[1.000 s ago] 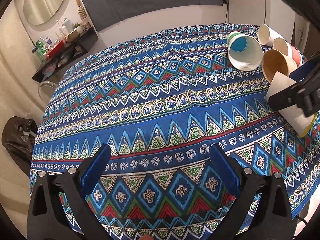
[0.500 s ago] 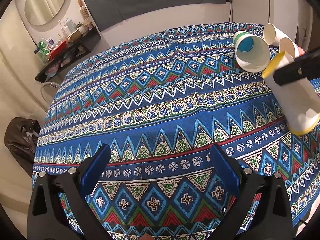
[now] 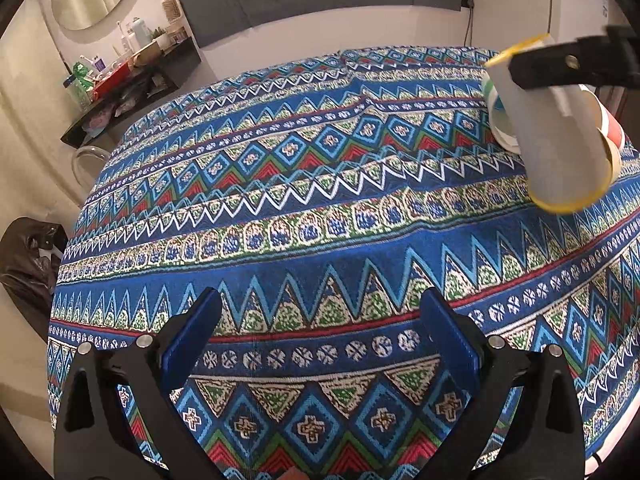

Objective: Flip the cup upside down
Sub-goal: 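Lower the white cup with the right tool and stand it on the cloth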

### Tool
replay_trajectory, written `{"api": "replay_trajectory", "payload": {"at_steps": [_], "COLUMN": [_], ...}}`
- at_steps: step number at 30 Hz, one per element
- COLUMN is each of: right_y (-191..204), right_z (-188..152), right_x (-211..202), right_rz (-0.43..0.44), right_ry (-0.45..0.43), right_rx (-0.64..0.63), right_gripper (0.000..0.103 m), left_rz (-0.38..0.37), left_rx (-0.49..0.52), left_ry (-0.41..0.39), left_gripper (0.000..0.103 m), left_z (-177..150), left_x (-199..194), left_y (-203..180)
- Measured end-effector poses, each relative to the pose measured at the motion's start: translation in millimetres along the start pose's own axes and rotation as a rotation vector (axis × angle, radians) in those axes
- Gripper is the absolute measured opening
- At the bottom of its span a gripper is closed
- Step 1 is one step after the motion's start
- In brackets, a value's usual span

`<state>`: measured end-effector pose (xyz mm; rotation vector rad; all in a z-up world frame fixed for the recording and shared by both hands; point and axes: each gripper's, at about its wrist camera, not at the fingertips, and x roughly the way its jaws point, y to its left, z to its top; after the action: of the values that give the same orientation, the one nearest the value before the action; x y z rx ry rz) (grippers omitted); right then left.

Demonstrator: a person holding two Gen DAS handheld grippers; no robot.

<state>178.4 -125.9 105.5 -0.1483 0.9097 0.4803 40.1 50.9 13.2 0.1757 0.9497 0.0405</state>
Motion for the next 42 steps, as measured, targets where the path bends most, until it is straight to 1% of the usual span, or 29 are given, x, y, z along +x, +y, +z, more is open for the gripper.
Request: {"api": "replay_trajectory", "payload": {"at_steps": [1, 6, 9, 14, 19, 21, 29, 32, 35, 37, 38, 40, 42], "right_y": [1.3, -0.4, -2.0, 0.7, 3.4, 3.7, 5.4, 2.0, -3.4, -4.5, -5.2, -6.7, -8.1], "right_z": [0.1, 0.9, -1.4, -8.7, -19.1, -22.8, -39.7, -44.2, -50.8, -54.5, -56.8, -62.0, -67.8], "right_x": [1.8, 10.6, 14.6, 18.5, 15.2, 12.0, 0.4, -0.6, -2.3, -4.9, -6.9, -12.6, -18.7], "right_rz": [-0.014, -0.024, -0.009, -0.017, -0.047, -0.049, -0.103, -0.108, -0.08, -0.076, -0.078, -0.081, -0.086], "right_ry": [-0.036, -0.148, -0.177, -0.195, -0.197, -0.193, -0.191, -0.181, -0.165, -0.167, -0.171, -0.182, -0.193], "right_rx": [0.006, 0.043, 0.058, 0.039, -0.002, -0.012, -0.045, -0.039, -0.012, 0.0, 0.003, 0.009, 0.013], "right_gripper": [0.058, 0.057, 0.057, 0.057, 0.056, 0.056, 0.054, 0.054, 0.059, 0.069, 0.072, 0.083, 0.085], "left_rz": [0.0, -0.009, -0.008, -0.023, -0.067, -0.06, -0.058, -0.056, -0.056, -0.055, -0.055, -0.061, -0.07], "left_rx": [-0.004, -0.029, -0.033, -0.055, -0.094, -0.094, -0.1, -0.096, -0.083, -0.07, -0.063, -0.058, -0.057], "left_ry": [-0.006, -0.025, -0.026, -0.035, -0.045, -0.059, -0.051, -0.056, -0.069, -0.071, -0.073, -0.08, -0.088], "left_gripper": [0.097, 0.097, 0.097, 0.097, 0.097, 0.097, 0.097, 0.097, 0.097, 0.097, 0.097, 0.097, 0.097], "left_z": [0.7, 3.8, 4.1, 6.7, 10.0, 10.3, 6.9, 4.1, -0.2, -2.6, -3.8, -4.9, -7.2], "left_x": [0.0, 0.6, 1.3, 3.5, 6.0, 5.0, 2.8, -1.5, -8.1, -11.1, -12.9, -16.2, -19.9], "left_y": [0.9, 7.5, 8.7, 14.7, 19.6, 17.4, 3.9, -1.6, -10.2, -15.7, -18.9, -22.9, -28.6]}}
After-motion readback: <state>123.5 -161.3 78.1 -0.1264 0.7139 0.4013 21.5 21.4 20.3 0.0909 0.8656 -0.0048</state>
